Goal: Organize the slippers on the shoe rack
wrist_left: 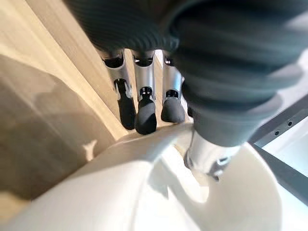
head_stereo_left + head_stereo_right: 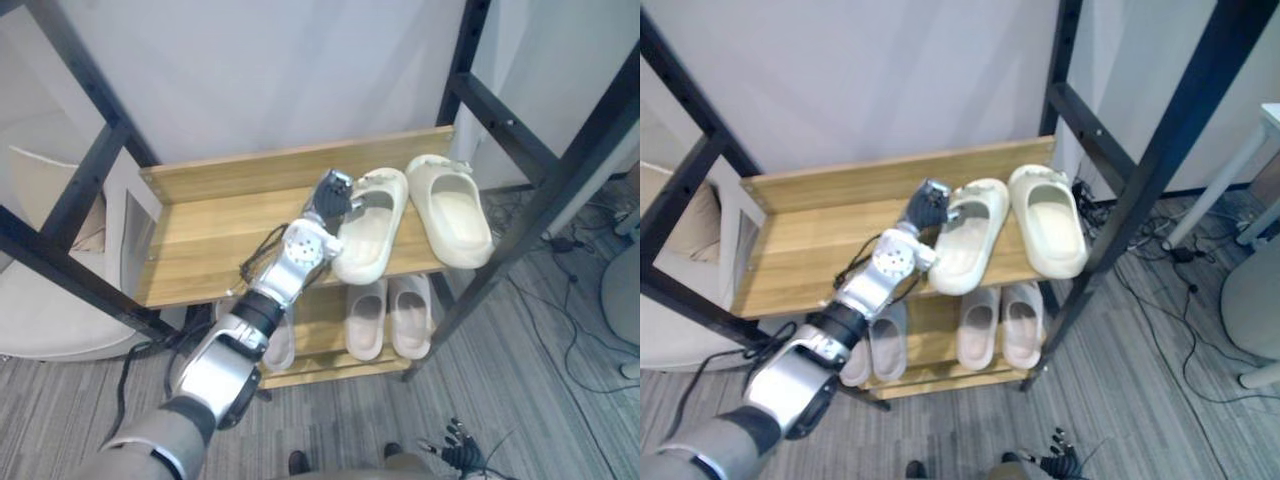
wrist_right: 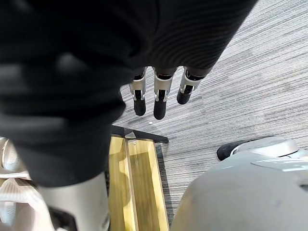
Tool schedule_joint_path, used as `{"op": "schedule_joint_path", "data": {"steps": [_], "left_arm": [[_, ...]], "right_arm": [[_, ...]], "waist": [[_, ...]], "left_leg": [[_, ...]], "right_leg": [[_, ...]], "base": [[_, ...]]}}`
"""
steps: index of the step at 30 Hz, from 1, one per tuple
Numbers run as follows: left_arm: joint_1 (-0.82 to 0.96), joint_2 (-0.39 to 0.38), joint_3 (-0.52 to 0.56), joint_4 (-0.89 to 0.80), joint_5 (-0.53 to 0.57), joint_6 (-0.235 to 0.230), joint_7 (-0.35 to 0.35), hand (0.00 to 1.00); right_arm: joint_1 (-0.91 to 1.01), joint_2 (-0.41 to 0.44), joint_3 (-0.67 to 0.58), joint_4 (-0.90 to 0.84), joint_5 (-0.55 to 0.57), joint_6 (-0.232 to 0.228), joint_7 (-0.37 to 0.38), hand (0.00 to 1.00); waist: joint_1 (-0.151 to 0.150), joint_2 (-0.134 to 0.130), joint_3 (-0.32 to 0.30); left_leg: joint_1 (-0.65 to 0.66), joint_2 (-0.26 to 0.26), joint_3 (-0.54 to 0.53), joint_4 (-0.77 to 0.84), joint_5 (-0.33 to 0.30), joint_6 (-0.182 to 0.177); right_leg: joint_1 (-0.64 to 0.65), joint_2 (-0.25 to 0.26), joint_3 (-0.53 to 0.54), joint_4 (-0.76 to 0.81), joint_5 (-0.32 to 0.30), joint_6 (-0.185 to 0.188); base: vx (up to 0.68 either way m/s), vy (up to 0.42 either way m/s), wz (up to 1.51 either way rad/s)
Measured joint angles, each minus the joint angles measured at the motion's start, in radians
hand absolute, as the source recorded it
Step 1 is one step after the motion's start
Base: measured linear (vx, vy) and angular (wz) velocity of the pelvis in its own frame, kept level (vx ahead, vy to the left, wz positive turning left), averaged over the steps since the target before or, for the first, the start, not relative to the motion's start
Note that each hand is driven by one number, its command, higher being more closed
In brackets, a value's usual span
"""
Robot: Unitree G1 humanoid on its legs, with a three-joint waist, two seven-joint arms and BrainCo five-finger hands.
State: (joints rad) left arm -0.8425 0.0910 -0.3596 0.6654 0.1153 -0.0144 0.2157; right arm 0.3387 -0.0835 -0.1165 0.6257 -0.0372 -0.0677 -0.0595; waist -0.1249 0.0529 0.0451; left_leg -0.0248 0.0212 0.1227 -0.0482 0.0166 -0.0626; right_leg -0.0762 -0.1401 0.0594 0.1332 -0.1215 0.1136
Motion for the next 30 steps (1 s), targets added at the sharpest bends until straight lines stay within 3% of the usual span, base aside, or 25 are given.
{"op": "schedule_joint_path", "data": {"steps": [8, 17, 25, 30], "left_arm": [[0.007, 0.014, 0.014, -0.003, -0.105, 0.000, 0.016, 0.00], [0.148, 0.055, 0.014, -0.280, -0.228, -0.040, 0.018, 0.00], [0.357, 0.090, 0.020, -0.516, -0.409, -0.090, 0.013, 0.00], [0.524, 0.097, 0.014, -0.594, -0.494, -0.108, -0.029, 0.00]], "right_arm": [[0.011, -0.005, -0.001, 0.002, 0.000, 0.000, 0.000, 0.00], [0.013, -0.008, -0.003, 0.022, 0.000, 0.000, 0.000, 0.00], [0.026, -0.022, -0.002, 0.056, 0.000, -0.001, 0.000, 0.00], [0.028, -0.027, 0.004, 0.074, -0.002, 0.001, 0.000, 0.00]], "waist": [[-0.004, 0.007, -0.001], [0.002, 0.008, -0.002], [0.018, 0.016, -0.013], [0.019, 0.014, -0.015]], "left_leg": [[0.009, 0.000, -0.030, -0.001, 0.001, 0.000], [0.009, -0.004, -0.034, 0.000, 0.000, 0.000], [0.010, -0.011, -0.057, 0.005, 0.000, 0.000], [0.022, -0.011, -0.086, 0.004, 0.002, 0.002]], "right_leg": [[0.035, 0.001, -0.037, -0.034, 0.006, -0.006], [0.039, -0.001, -0.035, -0.031, 0.003, -0.003], [0.044, -0.009, -0.054, -0.014, -0.008, 0.001], [0.078, -0.008, -0.084, -0.036, -0.006, -0.002]], "base": [[0.00, -0.007, 0.11], [0.00, -0.001, 0.01], [-0.02, -0.003, 0.08], [-0.01, -0.010, 0.15]]}}
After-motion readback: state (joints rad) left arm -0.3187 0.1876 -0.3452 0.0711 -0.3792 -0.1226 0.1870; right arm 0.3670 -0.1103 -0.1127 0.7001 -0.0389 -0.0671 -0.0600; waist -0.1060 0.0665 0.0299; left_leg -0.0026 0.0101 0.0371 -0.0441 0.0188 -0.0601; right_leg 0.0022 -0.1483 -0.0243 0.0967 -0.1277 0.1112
